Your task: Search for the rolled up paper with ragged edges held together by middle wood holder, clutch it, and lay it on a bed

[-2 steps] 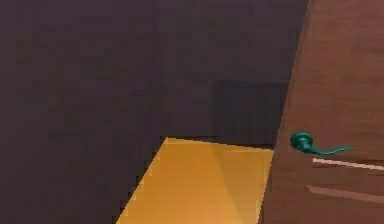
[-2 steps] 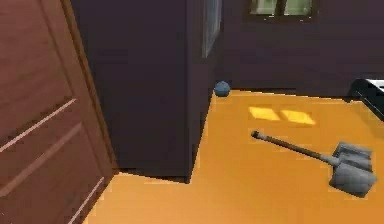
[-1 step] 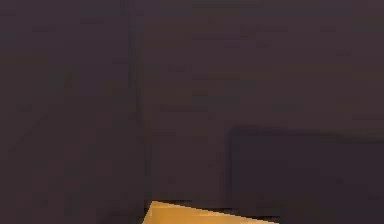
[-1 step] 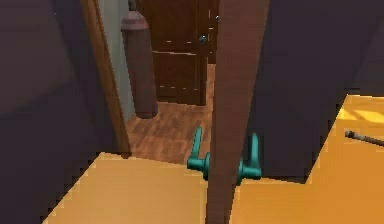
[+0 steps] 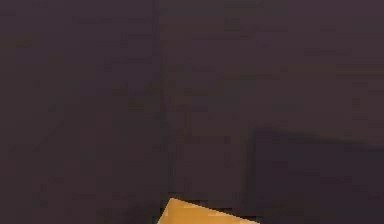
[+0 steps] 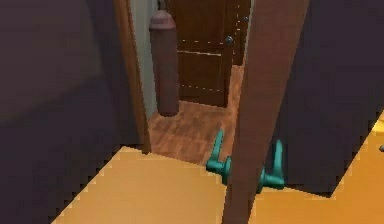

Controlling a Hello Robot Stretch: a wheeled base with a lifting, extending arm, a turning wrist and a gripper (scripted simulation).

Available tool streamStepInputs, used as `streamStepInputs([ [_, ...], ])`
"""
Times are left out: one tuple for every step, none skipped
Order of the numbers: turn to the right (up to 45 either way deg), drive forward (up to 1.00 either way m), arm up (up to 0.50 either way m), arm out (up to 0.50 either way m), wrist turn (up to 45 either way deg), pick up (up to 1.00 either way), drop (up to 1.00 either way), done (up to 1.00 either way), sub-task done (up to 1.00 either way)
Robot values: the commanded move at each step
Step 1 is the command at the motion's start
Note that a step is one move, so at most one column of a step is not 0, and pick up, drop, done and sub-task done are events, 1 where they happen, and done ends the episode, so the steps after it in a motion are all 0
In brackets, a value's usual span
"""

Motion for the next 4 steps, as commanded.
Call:
streamStepInputs([
  [0.0,0.10,0.00,0.00,0.0,0.00,0.00,0.00,0.00],
  [45.0,0.00,0.00,0.00,0.0,0.00,0.00,0.00,0.00],
  [21.0,0.00,0.00,0.00,0.0,0.00,0.00,0.00,0.00],
  [0.0,0.50,0.00,0.00,0.0,0.00,0.00,0.00,0.00],
])
